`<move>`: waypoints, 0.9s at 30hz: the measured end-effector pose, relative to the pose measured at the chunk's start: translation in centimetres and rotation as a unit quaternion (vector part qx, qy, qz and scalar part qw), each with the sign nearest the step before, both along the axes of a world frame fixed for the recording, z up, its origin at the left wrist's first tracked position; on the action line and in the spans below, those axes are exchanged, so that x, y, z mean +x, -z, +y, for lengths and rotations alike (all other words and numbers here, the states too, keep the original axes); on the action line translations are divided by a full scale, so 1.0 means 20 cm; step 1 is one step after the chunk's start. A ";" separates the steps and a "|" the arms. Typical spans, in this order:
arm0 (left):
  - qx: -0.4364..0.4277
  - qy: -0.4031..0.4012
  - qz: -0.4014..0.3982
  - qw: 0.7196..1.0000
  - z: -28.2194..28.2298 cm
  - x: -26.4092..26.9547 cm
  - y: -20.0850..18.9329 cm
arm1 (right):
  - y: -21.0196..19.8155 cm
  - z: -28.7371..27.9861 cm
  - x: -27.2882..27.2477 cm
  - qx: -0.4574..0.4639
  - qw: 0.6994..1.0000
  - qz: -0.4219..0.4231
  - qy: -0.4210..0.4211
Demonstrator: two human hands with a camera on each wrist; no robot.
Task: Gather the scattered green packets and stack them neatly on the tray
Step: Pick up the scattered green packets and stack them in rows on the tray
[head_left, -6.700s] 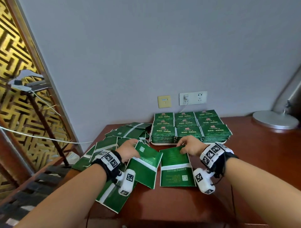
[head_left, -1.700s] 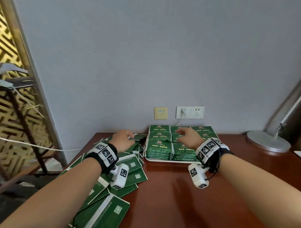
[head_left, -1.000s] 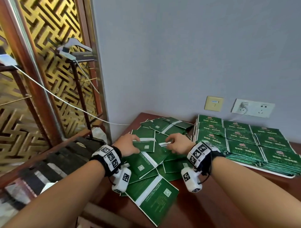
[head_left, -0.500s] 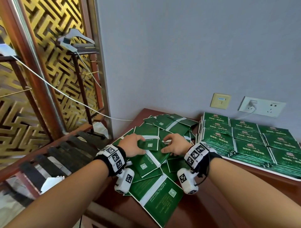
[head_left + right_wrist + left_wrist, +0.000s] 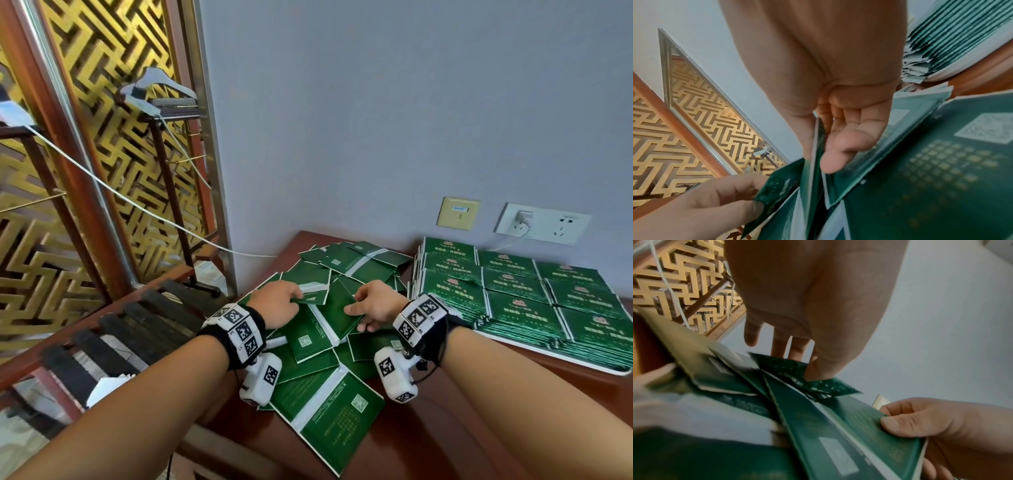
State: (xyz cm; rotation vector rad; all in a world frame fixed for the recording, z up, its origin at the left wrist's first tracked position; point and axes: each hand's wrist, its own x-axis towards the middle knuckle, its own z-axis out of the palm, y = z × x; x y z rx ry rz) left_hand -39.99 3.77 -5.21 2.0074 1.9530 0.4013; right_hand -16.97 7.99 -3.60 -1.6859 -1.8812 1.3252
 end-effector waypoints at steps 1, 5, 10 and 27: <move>0.011 -0.002 -0.006 1.000 0.00 0.00 -0.01 | -0.01 -0.01 0.01 -0.001 1.000 0.002 0.002; 0.046 -0.006 -0.018 0.999 -0.03 0.02 -0.05 | -0.03 -0.04 0.07 0.017 1.000 0.000 0.010; 0.077 0.002 -0.017 0.997 -0.07 0.09 -0.12 | -0.08 -0.08 0.18 0.047 0.998 -0.009 0.031; 0.011 0.163 -0.063 0.985 -0.22 0.81 -0.28 | -0.16 -0.39 0.95 0.148 0.977 -0.116 0.104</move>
